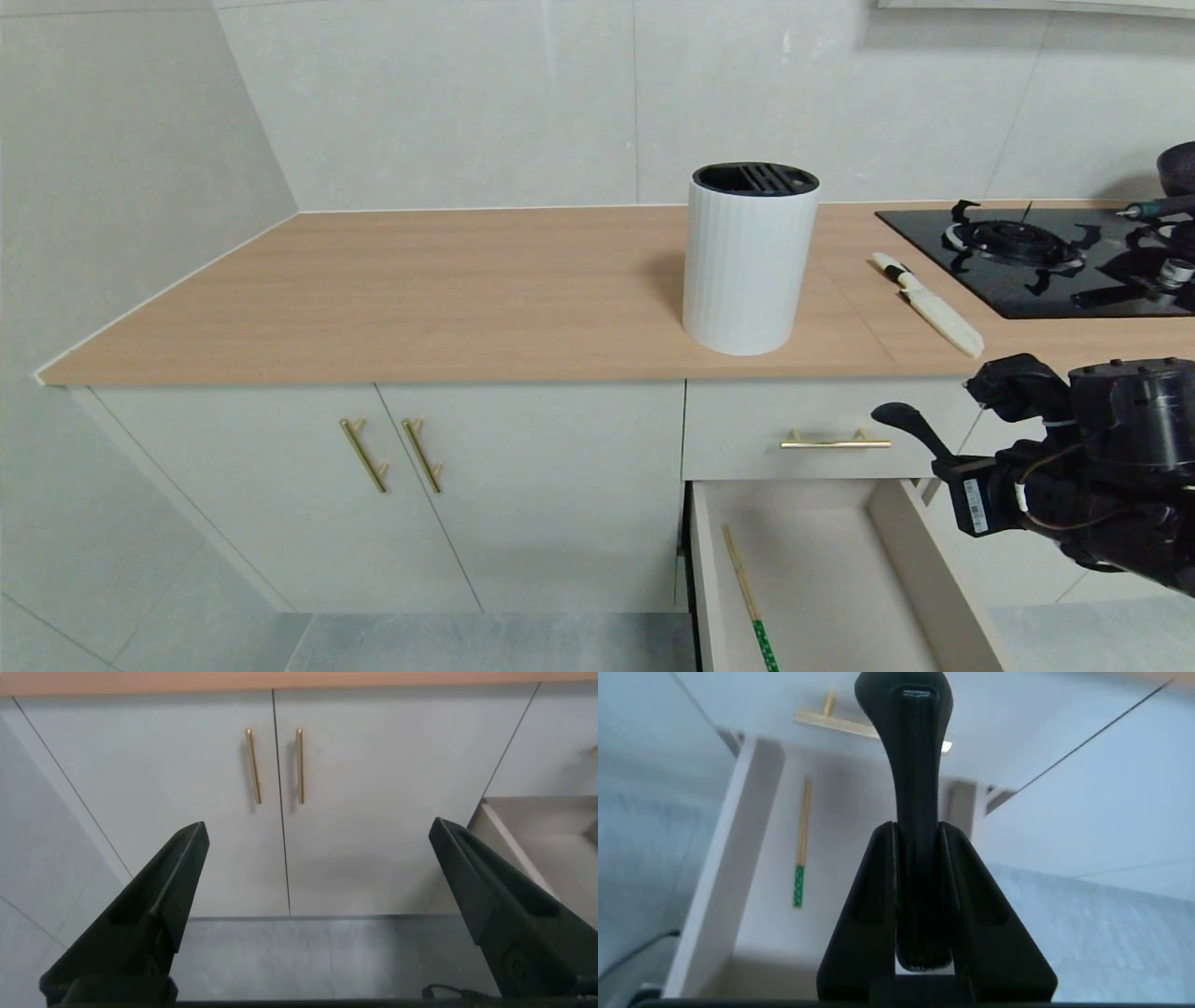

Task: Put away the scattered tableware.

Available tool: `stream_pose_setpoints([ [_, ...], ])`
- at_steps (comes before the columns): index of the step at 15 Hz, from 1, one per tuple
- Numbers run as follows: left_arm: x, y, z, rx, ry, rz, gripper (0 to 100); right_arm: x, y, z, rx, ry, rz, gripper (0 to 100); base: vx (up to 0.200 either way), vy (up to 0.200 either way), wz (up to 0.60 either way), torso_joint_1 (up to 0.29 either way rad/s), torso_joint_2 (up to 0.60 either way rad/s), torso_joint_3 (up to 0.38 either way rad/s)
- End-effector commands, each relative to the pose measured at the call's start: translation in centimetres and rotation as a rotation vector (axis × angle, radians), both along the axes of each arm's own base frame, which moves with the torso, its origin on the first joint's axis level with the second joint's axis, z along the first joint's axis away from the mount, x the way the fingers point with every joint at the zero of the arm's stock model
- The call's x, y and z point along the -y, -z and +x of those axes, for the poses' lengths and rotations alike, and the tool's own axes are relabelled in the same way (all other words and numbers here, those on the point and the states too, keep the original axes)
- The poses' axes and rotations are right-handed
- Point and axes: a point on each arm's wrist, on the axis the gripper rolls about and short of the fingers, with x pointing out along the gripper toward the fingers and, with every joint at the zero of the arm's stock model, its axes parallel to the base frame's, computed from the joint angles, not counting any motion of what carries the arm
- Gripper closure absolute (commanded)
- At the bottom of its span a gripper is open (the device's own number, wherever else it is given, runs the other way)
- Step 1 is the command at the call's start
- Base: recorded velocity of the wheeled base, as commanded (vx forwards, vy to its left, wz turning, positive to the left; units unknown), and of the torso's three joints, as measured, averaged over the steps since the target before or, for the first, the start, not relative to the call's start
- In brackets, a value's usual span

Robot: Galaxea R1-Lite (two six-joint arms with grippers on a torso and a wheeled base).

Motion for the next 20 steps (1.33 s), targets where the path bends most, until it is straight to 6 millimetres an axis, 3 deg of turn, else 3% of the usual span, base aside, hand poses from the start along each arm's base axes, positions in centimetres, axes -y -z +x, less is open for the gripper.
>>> stream_pose_setpoints([
  [1, 0.0, 0.0, 0.0, -0.002, -0.001, 0.0, 0, -0.2, 0.6, 0.0, -0.023, -0.01, -0.009, 100, 0.0, 0.0, 0.0, -0.242, 0.5, 0.246],
  [8, 0.0, 0.0, 0.0, -0.002, -0.001, 0.0, 0, -1.4, 2.0, -1.0, -0.077, -0.088, -0.054, 100, 0.0, 0.0, 0.0, -0.237, 0.49, 0.245],
  [20, 0.0, 0.0, 0.0, -0.003, 0.001, 0.0, 0, -1.8, 3.3, -0.6, -0.114, -0.095, -0.069, 100, 0.0, 0.0, 0.0, -0.181, 0.38, 0.187],
])
